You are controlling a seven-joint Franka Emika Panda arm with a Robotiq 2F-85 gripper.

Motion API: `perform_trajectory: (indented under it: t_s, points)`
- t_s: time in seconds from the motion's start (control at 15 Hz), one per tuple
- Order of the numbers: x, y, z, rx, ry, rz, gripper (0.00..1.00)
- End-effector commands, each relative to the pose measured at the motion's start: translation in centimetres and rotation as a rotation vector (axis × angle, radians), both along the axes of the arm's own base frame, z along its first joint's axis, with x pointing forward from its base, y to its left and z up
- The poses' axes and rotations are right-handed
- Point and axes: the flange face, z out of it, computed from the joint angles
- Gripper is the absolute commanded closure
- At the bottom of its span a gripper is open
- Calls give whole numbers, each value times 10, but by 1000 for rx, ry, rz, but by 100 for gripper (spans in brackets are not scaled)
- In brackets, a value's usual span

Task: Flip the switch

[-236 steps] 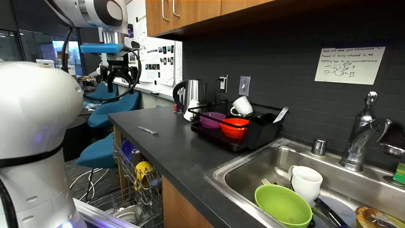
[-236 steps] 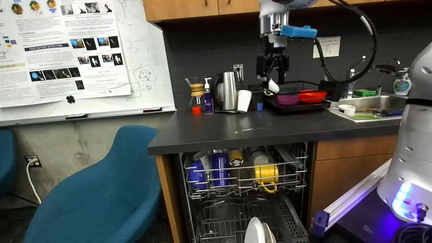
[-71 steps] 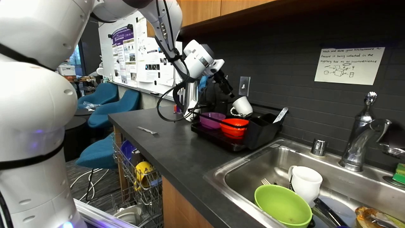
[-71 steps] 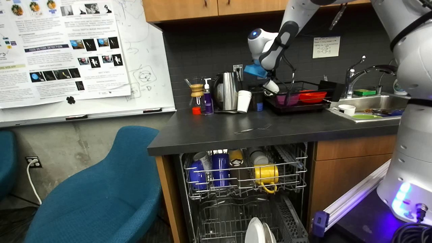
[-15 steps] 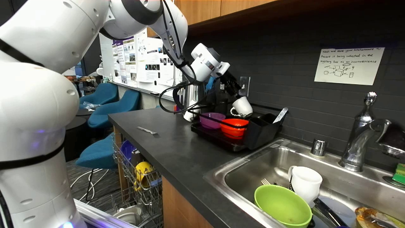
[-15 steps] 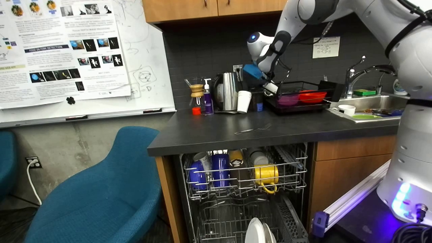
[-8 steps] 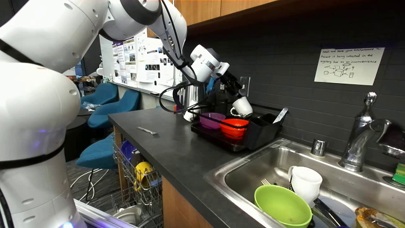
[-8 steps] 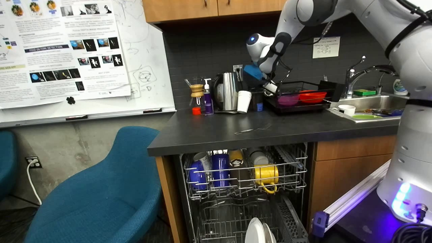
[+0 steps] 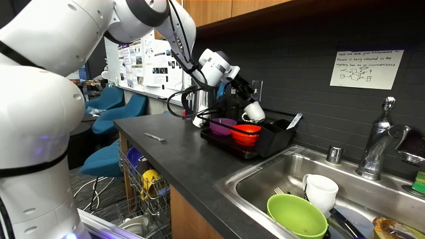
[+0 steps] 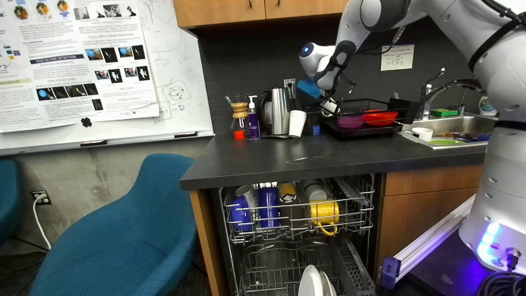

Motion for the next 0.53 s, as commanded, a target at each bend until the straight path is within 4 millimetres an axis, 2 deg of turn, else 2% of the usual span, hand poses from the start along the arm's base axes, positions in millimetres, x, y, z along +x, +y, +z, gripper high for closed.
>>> perform_trajectory:
  t_s: [0.0,0.2,0.47]
  points:
    - [3,-9,5,-51,-25,-43,0]
    - [0,-15,15,-93,-50,-77,0]
    - [-7,-34,32,-160,-93,-134,0]
